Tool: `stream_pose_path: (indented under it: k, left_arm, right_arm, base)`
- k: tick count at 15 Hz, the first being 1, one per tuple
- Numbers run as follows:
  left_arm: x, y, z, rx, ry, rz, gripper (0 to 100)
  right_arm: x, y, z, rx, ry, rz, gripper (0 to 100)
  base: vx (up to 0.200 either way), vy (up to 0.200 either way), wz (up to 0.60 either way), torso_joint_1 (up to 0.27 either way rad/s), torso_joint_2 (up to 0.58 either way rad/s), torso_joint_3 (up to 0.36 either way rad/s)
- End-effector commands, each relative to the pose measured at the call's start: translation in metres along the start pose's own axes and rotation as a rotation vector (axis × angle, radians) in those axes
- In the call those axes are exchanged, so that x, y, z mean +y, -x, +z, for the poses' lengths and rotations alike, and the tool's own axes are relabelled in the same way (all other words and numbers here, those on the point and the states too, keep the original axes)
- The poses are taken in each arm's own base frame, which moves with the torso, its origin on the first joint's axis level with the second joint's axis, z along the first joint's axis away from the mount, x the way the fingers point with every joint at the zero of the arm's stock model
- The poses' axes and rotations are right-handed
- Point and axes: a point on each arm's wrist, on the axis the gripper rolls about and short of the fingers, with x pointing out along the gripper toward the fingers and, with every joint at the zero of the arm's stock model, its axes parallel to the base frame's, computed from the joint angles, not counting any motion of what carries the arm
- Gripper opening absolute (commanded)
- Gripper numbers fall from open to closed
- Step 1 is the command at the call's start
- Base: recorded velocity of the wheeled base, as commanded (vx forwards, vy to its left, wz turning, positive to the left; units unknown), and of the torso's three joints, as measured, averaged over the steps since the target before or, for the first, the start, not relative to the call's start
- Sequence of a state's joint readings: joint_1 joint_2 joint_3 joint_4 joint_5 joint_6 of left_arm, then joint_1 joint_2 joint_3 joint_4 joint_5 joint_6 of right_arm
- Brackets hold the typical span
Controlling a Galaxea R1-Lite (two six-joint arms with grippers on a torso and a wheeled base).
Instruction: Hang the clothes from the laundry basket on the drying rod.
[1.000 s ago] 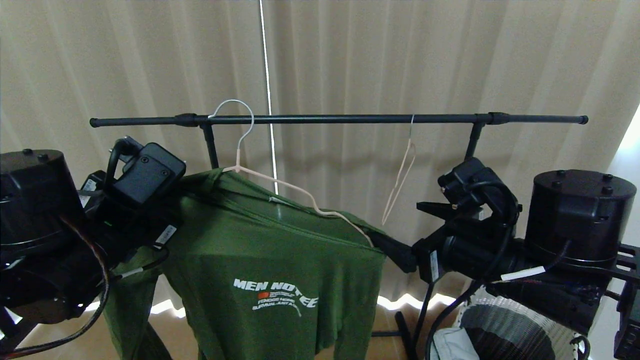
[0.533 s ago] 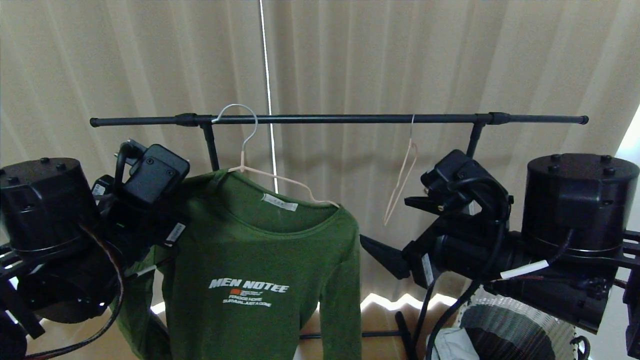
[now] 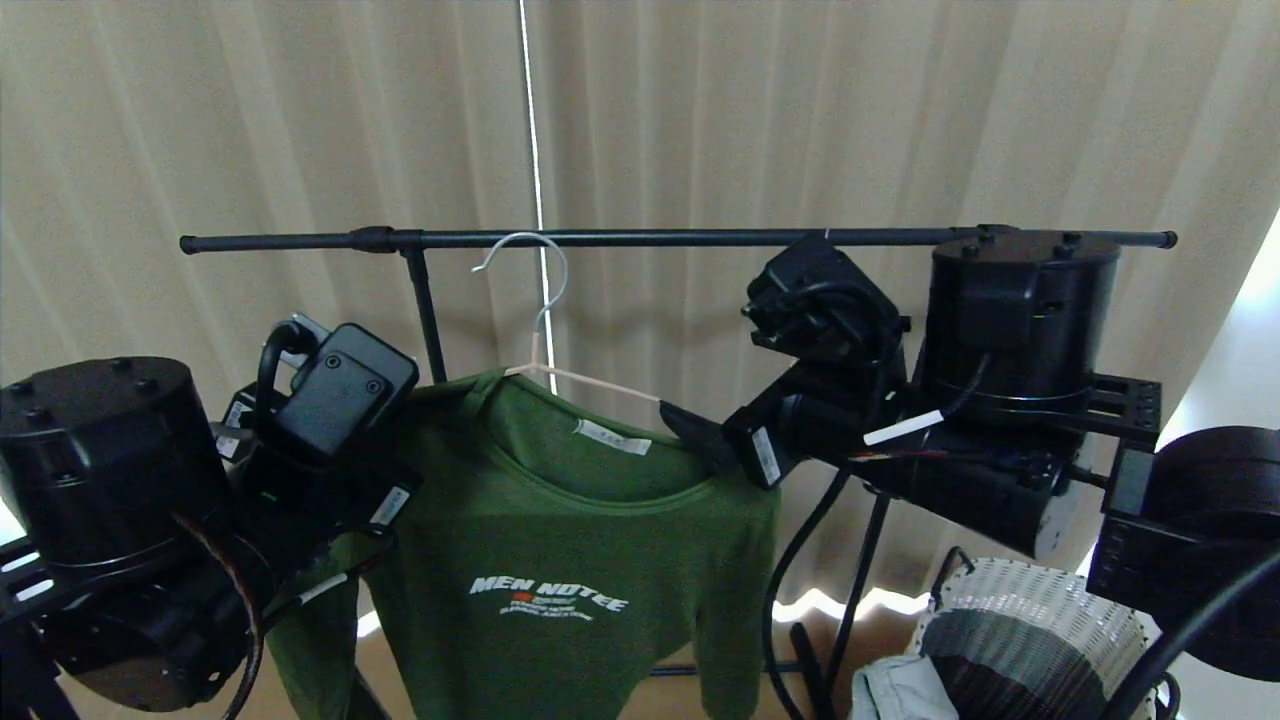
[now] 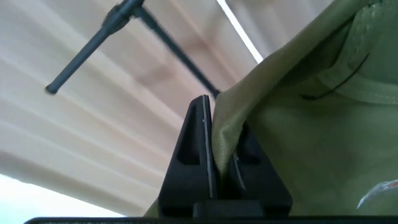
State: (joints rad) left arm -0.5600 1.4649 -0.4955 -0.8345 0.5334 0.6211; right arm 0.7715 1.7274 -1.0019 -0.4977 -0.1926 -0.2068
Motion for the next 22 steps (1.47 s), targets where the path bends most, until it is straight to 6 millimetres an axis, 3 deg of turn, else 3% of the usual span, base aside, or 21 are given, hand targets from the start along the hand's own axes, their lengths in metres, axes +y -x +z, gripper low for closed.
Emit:
stream_pose_path:
  k: [1, 13, 14, 22]
  left_arm:
    - [-0.0013, 0.0067, 0.0044, -0.029, 0.004, -0.014, 0]
    - [-0.0078, 0.0135, 0.0110, -0.068, -0.006, -0.052, 0]
    - [-0.0082, 0.0139, 0.0115, -0.071, -0.006, -0.053, 0]
    - [-0.0091, 0.0134, 0.0109, -0.069, -0.007, -0.058, 0]
  right_arm:
    - [0.0058, -0.0212, -0.0089, 0.037, 0.014, -0.007, 100]
    - [0.0113, -0.0300, -0.0139, 0.049, 0.073, -0.002, 100]
    - [0.0119, -0.0298, -0.0141, 0.048, 0.074, 0.000, 0]
    - [0.0112, -0.0277, -0.0128, 0.044, 0.071, -0.001, 0]
  base:
    - [0.000, 0.000, 0.00, 0.000, 0.00, 0.000]
    - [0.000, 0.000, 0.00, 0.000, 0.00, 0.000]
    - [0.000, 0.000, 0.00, 0.000, 0.00, 0.000]
    - [0.000, 0.000, 0.00, 0.000, 0.00, 0.000]
